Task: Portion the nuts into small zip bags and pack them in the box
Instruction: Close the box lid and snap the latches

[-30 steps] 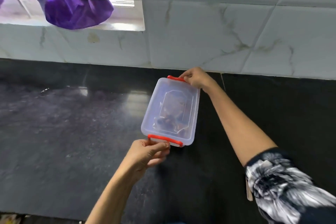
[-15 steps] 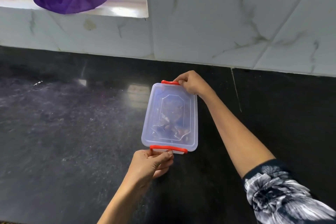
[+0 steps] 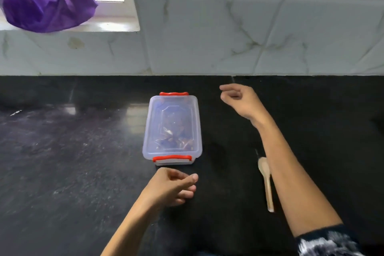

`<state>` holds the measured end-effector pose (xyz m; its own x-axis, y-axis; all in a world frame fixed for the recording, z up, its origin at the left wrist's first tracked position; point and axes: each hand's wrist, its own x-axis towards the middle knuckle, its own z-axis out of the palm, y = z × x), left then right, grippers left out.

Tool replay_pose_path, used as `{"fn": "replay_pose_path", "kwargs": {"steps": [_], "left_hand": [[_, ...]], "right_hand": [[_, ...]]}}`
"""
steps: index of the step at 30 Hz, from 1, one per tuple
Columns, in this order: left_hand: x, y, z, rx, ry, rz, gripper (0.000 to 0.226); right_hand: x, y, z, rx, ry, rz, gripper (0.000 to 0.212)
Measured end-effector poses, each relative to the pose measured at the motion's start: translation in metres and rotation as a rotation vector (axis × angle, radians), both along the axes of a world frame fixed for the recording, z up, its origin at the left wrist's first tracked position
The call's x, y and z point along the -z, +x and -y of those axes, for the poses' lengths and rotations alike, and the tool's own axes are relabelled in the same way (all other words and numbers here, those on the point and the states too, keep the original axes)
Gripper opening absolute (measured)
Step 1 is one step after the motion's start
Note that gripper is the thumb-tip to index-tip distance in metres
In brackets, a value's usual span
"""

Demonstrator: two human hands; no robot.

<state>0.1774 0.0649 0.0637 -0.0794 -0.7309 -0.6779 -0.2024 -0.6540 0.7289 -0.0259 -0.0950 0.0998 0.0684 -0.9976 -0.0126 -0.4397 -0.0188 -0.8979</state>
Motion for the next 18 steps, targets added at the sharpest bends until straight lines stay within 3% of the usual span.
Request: {"fn": "replay_pose_path", "kwargs": {"steps": [4,9,13,18], "left_hand": [[0.012,-0.055,0.005,0.107,-0.071,-0.089,0.025],[0.046,-0.127,0.011,0.093,-0.112,-0.076,0.02],[0.071,-0.167,0.014,0.048,-0.113,-0.021,0.017],[0.082,-0.184,0.014,0.005,-0.134,0.075,0.012]], "right_hand": [[0.027,-0.07,-0.055,0.235,0.121,0.029,0.029],[0.066,-0.12,-0.122,0.501,0.361,0.077,0.03],[0.086,-0.125,-0.155,0.56,0.516,0.107,0.023],[0.104,-0.114,-0.165,0.541,0.554,0.088,0.024]]}}
